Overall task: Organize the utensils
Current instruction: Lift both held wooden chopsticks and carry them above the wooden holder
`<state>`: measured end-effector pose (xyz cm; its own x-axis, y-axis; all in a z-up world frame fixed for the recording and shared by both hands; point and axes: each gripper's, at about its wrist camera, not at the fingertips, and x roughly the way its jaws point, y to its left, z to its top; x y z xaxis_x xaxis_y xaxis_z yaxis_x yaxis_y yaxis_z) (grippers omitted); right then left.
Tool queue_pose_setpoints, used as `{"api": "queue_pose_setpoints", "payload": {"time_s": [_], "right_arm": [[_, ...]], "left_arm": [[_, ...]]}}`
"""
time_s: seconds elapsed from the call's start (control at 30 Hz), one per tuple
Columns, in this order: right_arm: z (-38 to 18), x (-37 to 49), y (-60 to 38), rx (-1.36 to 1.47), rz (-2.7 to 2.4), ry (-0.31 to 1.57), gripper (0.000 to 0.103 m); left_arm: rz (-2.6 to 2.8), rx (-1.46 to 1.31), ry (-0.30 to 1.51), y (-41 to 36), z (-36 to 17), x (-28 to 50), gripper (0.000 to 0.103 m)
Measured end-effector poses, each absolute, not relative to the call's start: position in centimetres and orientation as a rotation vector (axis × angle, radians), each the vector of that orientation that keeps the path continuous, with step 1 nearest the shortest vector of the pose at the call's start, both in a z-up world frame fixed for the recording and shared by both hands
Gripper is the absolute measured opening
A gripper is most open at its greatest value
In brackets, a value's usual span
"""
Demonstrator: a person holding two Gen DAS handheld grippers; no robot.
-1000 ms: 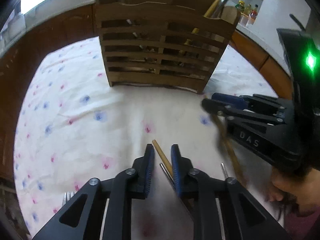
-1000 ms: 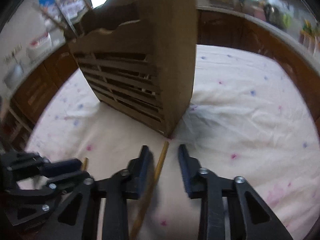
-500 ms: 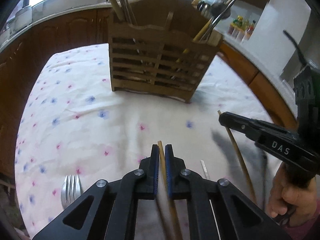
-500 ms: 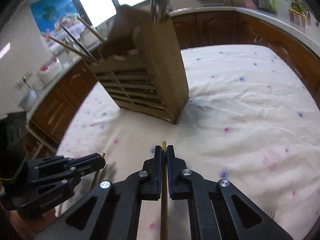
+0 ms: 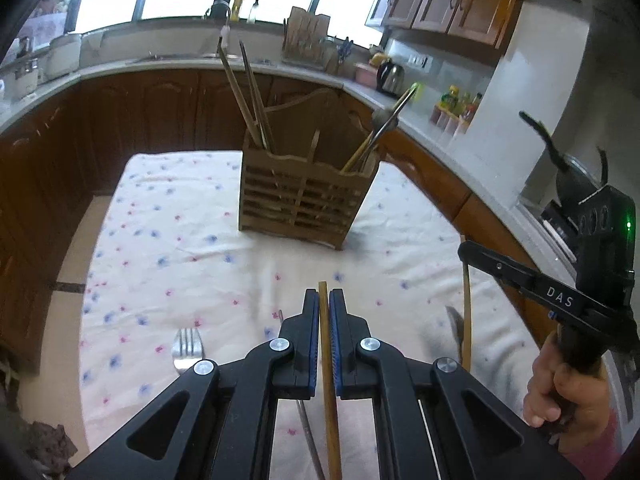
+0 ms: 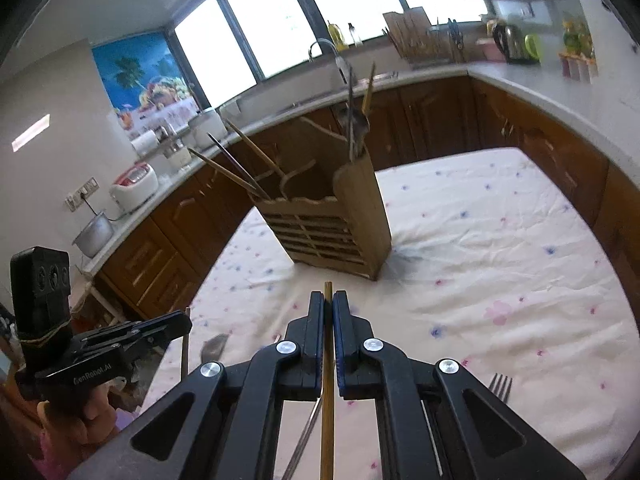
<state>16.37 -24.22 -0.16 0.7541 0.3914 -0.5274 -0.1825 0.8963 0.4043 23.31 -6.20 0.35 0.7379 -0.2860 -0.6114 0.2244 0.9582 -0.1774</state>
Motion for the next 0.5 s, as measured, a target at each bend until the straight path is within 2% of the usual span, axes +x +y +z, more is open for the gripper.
{"api": "queue_pose_setpoints", "payload": {"time_s": [0.5], "right_arm": [[5.0, 11.7, -24.1, 0.303, 0.318, 0.485, 0.004]], "left_arm": [[-0.295, -0.083, 0.546, -2.0, 5.1, 13.2, 0.003]]}}
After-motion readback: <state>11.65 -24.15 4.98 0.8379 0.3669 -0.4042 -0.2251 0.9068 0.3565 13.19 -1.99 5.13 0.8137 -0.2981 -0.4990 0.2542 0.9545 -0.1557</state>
